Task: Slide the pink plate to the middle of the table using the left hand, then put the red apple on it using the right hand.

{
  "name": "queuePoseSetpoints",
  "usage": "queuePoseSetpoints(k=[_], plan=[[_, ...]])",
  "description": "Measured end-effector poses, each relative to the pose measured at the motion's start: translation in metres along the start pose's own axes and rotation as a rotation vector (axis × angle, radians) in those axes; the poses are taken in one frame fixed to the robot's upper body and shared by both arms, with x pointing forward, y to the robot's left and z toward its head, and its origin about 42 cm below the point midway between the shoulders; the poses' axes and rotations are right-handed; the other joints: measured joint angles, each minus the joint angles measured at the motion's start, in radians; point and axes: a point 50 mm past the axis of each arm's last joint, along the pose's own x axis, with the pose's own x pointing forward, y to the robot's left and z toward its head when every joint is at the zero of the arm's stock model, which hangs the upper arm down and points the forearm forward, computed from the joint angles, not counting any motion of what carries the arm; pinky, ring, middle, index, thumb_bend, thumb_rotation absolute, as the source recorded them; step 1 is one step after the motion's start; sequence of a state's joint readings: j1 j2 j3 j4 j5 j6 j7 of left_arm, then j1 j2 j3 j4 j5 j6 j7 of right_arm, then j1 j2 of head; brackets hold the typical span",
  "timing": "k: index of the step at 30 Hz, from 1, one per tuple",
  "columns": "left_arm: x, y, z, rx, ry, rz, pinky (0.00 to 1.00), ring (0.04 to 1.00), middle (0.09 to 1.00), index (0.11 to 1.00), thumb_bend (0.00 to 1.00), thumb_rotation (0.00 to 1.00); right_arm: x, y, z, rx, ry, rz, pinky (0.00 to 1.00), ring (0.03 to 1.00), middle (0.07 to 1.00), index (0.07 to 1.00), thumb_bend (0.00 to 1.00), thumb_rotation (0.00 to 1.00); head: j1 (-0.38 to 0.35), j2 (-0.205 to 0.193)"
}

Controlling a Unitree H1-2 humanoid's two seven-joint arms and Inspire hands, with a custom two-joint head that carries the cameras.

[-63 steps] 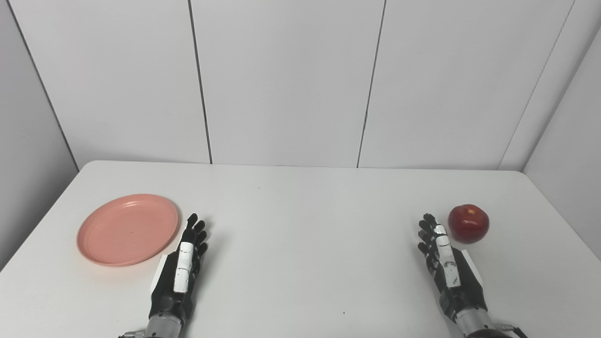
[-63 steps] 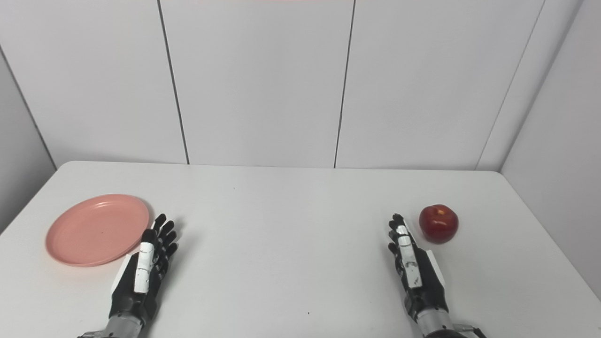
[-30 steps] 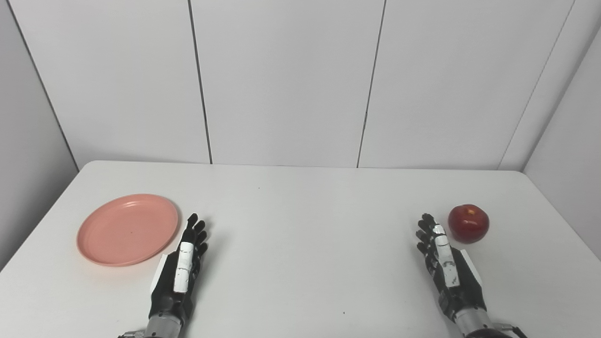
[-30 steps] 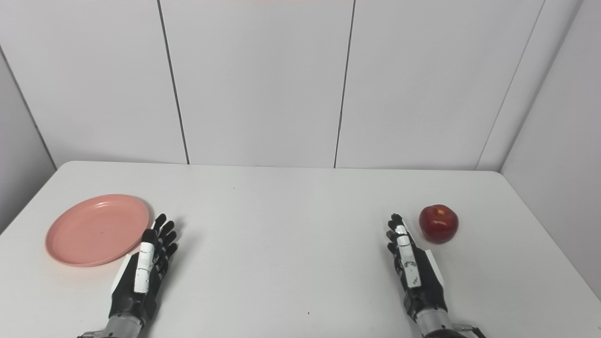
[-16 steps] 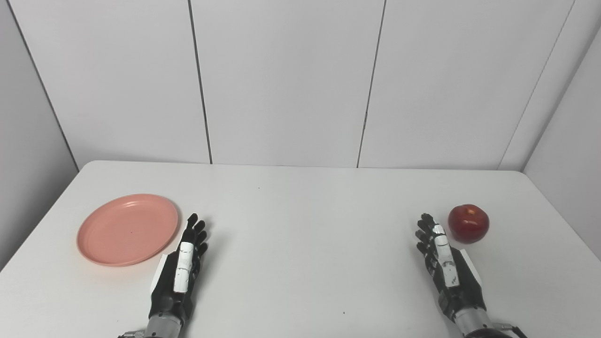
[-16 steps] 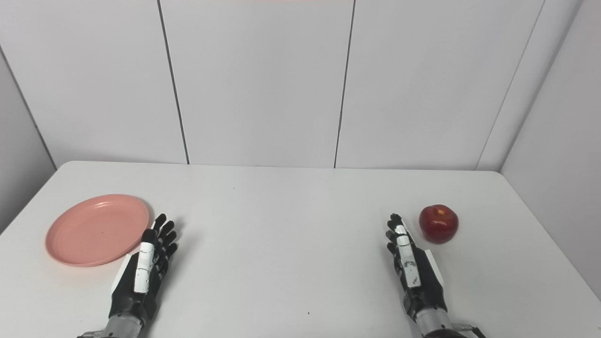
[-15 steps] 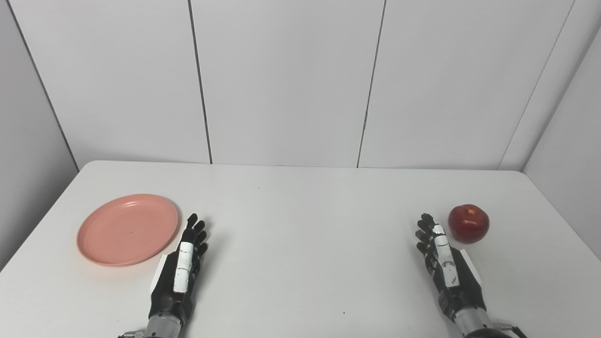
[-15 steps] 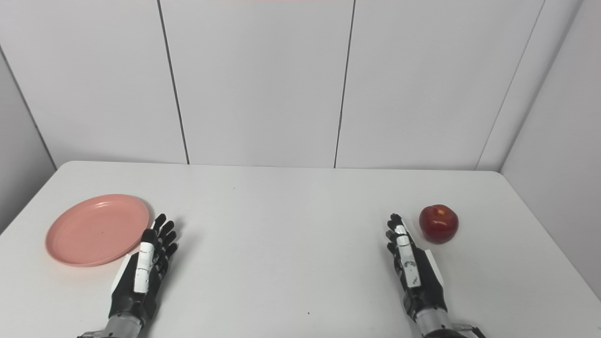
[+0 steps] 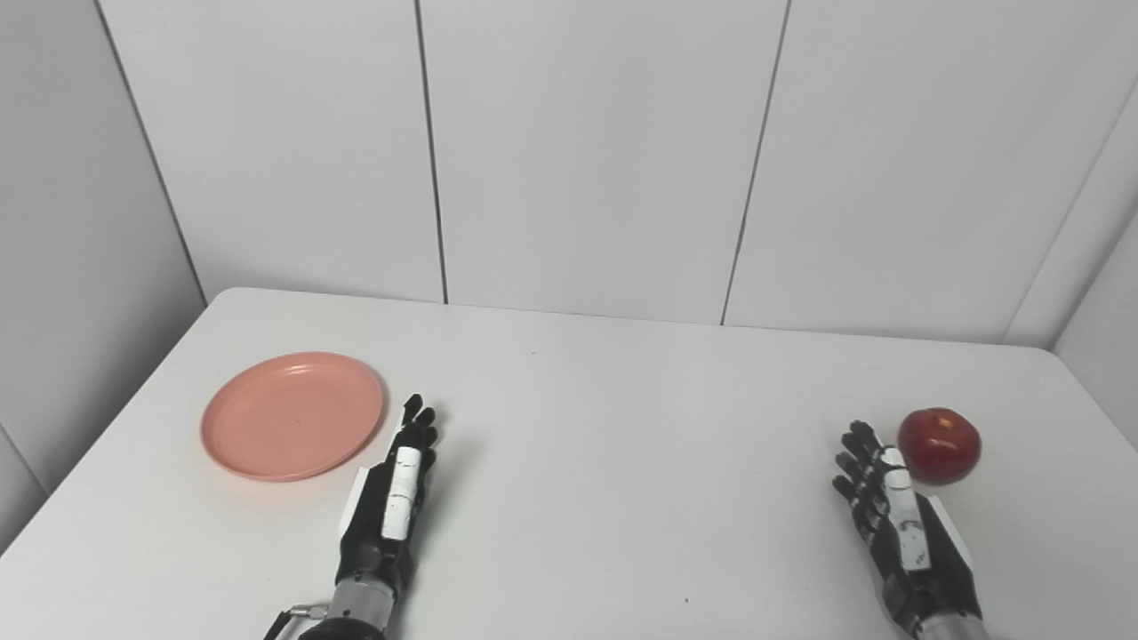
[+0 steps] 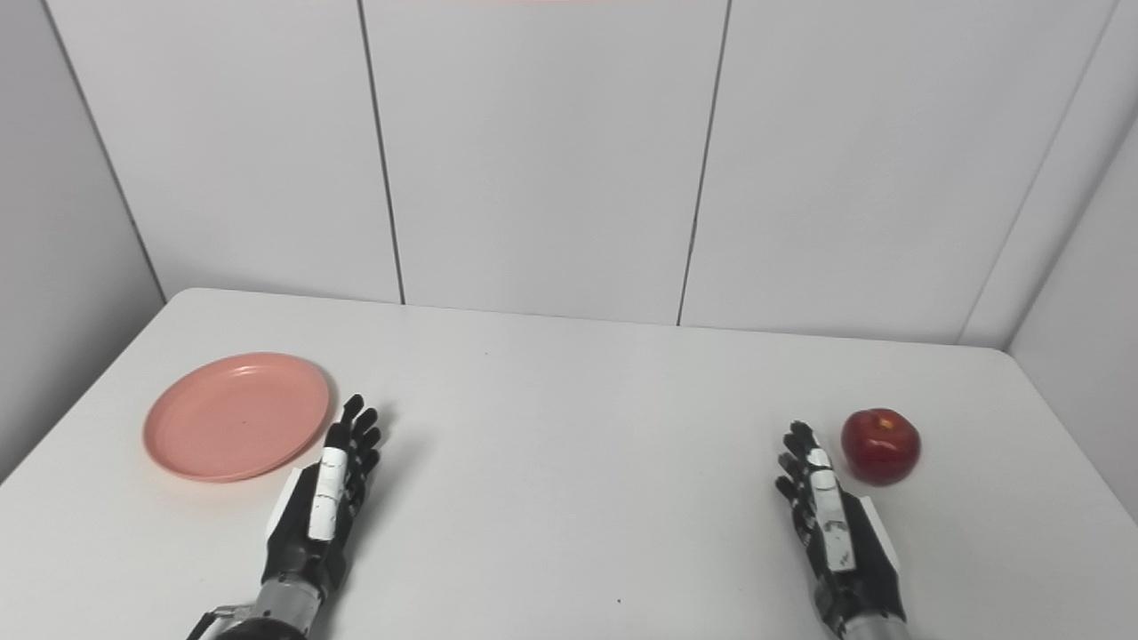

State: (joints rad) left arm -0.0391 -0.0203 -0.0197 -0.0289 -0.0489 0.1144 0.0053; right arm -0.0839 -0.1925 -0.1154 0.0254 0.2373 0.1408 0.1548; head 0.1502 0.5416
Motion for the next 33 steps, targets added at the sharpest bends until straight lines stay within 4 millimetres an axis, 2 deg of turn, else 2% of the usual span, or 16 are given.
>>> queuePoseSetpoints(k=[8, 13, 19, 23, 28, 33], plan=[[0.001, -0.011, -0.003, 0.035, -0.008, 0.025, 1.0, 1.0, 1.0, 1.0, 0.88, 1.0, 0.0, -0.011, -0.004, 0.02, -0.015, 0.02, 1.0, 0.998, 0.992, 0.984, 0.85, 1.0, 0.089, -0.032], [0.002, -0.017, -0.004, 0.041, -0.011, 0.036, 1.0, 1.0, 1.0, 1.0, 0.85, 1.0, 0.001, -0.016, -0.006, 0.034, -0.01, 0.035, 1.0, 1.0, 1.0, 0.994, 0.86, 1.0, 0.108, -0.046], [0.003, -0.02, -0.007, 0.056, -0.019, 0.035, 1.0, 1.0, 1.0, 1.0, 0.86, 1.0, 0.001, -0.019, -0.007, 0.039, -0.011, 0.05, 1.0, 1.0, 1.0, 1.0, 0.84, 1.0, 0.143, -0.091], [0.005, -0.022, -0.008, 0.059, -0.019, 0.033, 1.0, 1.0, 1.0, 1.0, 0.85, 1.0, 0.001, -0.02, -0.007, 0.04, -0.01, 0.055, 1.0, 1.0, 1.0, 1.0, 0.83, 1.0, 0.152, -0.101], [0.008, -0.028, -0.009, 0.049, -0.025, 0.034, 1.0, 1.0, 1.0, 1.0, 0.83, 1.0, 0.001, -0.021, -0.007, 0.039, -0.009, 0.058, 1.0, 1.0, 1.0, 1.0, 0.8, 1.0, 0.183, -0.147], [0.012, -0.037, -0.009, 0.039, -0.03, 0.016, 1.0, 1.0, 1.0, 1.0, 0.83, 1.0, 0.002, -0.023, -0.007, 0.049, -0.009, 0.067, 1.0, 1.0, 1.0, 1.0, 0.81, 1.0, 0.196, -0.149]])
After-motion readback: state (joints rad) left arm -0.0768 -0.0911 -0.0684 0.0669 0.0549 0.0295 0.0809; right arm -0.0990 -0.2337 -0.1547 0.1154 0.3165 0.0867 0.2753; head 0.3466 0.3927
